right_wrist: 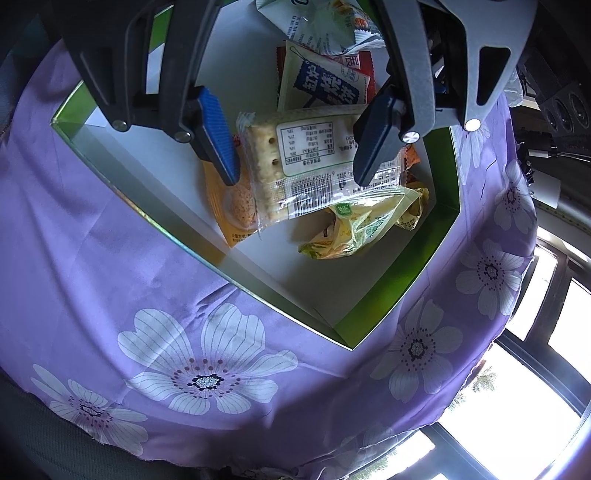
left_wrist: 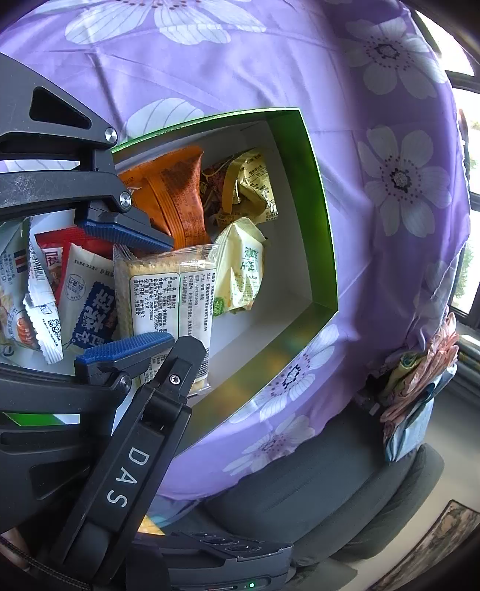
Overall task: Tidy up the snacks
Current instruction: 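Open the right tool to release the cracker pack and withdraw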
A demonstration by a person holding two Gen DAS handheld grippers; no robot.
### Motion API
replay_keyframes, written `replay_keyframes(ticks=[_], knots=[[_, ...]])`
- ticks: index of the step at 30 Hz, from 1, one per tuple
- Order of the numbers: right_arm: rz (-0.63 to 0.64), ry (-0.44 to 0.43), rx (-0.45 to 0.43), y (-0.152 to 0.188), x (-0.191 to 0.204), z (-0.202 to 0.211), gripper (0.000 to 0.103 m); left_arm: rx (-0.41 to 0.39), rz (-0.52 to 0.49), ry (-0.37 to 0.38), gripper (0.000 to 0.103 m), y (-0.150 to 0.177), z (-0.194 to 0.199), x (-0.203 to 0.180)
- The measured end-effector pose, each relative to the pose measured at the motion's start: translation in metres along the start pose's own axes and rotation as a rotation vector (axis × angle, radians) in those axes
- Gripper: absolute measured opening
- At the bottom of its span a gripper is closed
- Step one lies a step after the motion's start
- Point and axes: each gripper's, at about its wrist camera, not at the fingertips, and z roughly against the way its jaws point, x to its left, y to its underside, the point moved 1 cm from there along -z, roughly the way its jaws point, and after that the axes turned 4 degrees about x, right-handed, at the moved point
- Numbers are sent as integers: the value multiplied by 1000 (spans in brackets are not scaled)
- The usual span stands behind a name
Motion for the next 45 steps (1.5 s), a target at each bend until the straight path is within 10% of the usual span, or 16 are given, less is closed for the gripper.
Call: replay_keyframes(ticks=[19,45], knots=[[14,12,-21,1,4,1,83,-15,7,-41,46,1,10,0],[113,7,-263,14,26,71,101,-238,-64,-236,87,13,105,-9]])
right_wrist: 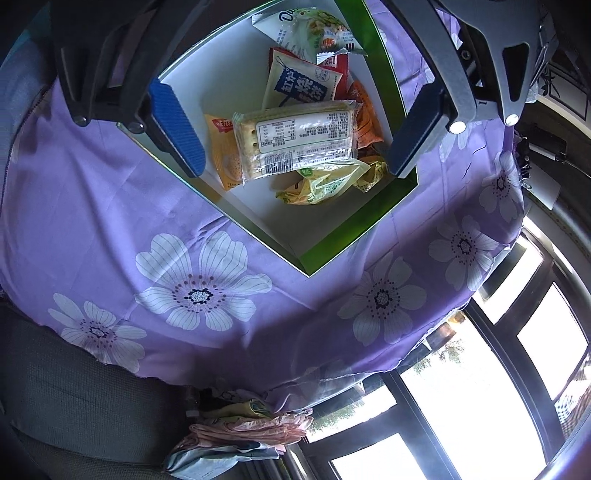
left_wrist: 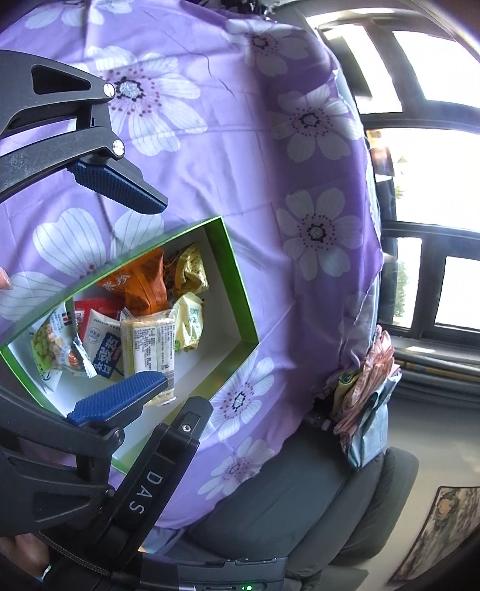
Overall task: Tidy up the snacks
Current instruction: 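Open the right tool to release the cracker pack and withdraw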
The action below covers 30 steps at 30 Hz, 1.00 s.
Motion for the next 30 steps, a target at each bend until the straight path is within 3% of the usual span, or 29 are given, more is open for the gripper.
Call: replay_keyframes(ticks=[8,30], knots=[[47,-23,-55,1,6,24,102,-24,5,-83,88,7,13,6],[59,19,-34,6,12,21,102,14,39,-64,89,16,10,15]])
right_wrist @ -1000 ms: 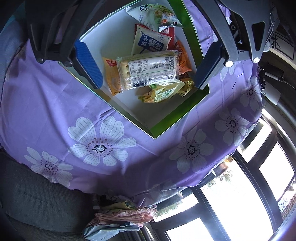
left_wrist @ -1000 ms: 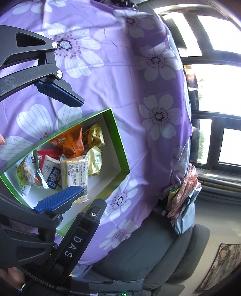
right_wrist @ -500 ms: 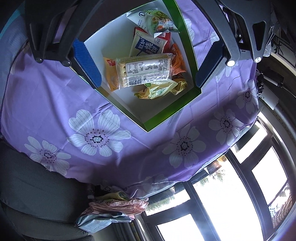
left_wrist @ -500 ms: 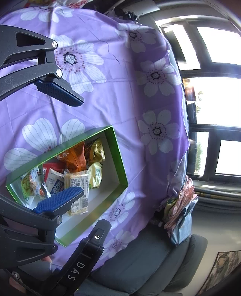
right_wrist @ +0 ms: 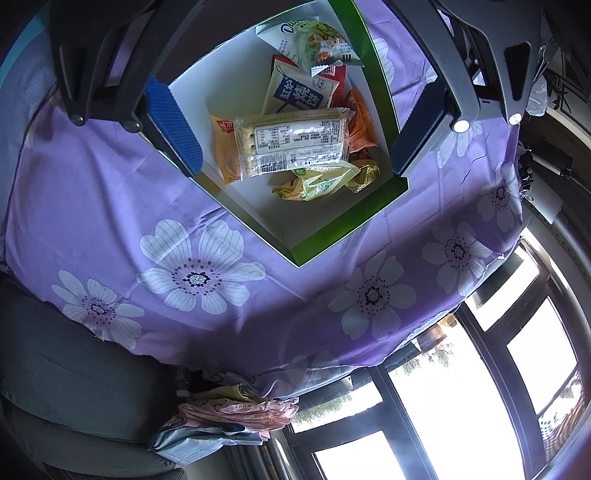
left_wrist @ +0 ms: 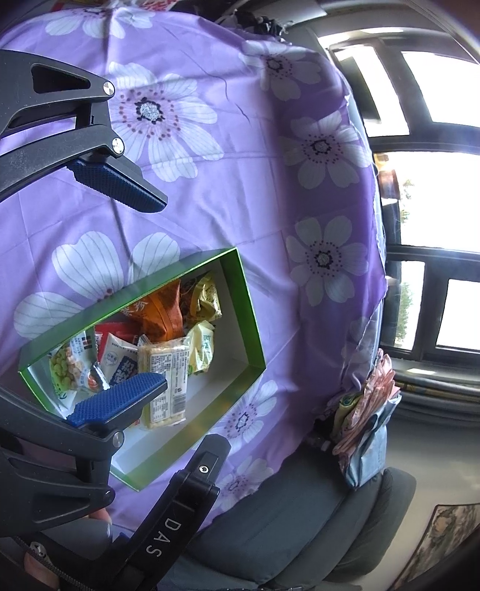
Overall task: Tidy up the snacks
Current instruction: 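Open the right tool to release the cracker pack and withdraw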
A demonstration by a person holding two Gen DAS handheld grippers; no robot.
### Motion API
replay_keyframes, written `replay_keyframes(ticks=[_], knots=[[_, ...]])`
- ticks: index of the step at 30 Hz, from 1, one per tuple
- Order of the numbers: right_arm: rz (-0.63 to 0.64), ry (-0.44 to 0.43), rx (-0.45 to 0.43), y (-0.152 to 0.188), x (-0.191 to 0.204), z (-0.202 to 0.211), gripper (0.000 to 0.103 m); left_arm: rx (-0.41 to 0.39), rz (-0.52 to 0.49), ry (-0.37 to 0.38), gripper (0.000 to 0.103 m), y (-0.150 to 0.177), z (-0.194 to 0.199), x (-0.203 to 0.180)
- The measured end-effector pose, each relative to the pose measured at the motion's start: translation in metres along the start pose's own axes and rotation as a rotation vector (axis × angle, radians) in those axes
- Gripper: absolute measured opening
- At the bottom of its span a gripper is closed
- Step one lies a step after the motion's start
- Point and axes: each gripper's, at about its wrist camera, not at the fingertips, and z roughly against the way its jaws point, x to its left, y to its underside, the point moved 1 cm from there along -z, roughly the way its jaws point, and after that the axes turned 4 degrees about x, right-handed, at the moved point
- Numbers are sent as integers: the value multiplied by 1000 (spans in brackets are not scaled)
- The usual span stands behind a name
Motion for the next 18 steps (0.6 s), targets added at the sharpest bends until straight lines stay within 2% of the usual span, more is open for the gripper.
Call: replay_keyframes(ticks=[18], knots=[[8,36,17,2,-1,-2,102,3,-2,4,89,2,3,-3]])
